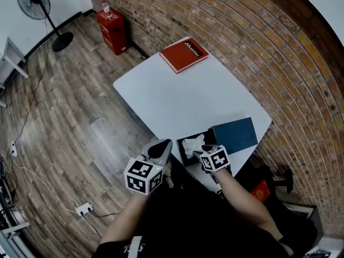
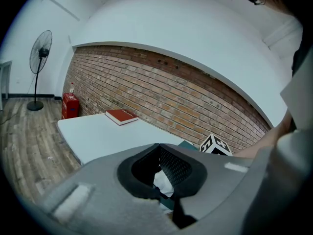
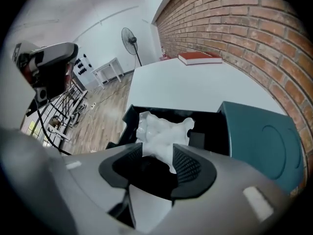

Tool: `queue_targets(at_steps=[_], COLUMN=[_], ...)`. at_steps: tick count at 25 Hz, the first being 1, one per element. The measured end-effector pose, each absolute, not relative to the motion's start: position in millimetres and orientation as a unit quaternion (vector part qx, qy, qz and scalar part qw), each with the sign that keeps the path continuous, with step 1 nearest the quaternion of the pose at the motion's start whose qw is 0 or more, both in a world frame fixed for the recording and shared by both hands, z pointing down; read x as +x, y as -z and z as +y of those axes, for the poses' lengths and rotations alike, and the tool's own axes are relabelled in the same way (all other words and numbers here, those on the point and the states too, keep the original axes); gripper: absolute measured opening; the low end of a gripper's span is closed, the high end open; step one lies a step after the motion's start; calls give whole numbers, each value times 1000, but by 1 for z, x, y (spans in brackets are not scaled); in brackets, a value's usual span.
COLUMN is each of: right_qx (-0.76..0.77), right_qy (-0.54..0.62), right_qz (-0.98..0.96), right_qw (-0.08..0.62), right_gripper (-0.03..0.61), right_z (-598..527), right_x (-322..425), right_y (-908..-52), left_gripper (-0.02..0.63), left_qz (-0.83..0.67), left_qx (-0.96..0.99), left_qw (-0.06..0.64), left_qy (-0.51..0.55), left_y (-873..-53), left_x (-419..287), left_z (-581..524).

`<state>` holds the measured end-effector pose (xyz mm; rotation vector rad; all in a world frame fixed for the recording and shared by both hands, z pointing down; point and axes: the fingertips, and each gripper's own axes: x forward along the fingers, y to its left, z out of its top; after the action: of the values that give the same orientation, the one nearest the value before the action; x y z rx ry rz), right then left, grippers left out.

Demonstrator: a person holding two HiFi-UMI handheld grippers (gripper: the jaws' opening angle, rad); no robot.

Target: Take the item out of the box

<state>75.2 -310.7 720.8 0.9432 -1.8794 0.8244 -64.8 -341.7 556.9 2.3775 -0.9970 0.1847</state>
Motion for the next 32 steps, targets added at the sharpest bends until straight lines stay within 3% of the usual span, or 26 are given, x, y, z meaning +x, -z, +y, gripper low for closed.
queue_targets(at_steps=[10,14,32], right_qx=[316,261,211], right_qy=[-326,-283,-208], right_qz=[-776,-785,-758], right_qw=[438,486,581], right_gripper=[206,221,170], right_z=[-304,-293,-300], right_x=[60,54,55], right_y=[-719,-722,-742], left_gripper=[5,5,5], left_qz=[-386,-392,-419], left_qx=[876,873,857], left_qw=[284,286,297], left_qy=[-59,-55,-34], left_y=[-561,-561,-558], left_x=[-80,-86,-119], left_z=[-337,-336,-334])
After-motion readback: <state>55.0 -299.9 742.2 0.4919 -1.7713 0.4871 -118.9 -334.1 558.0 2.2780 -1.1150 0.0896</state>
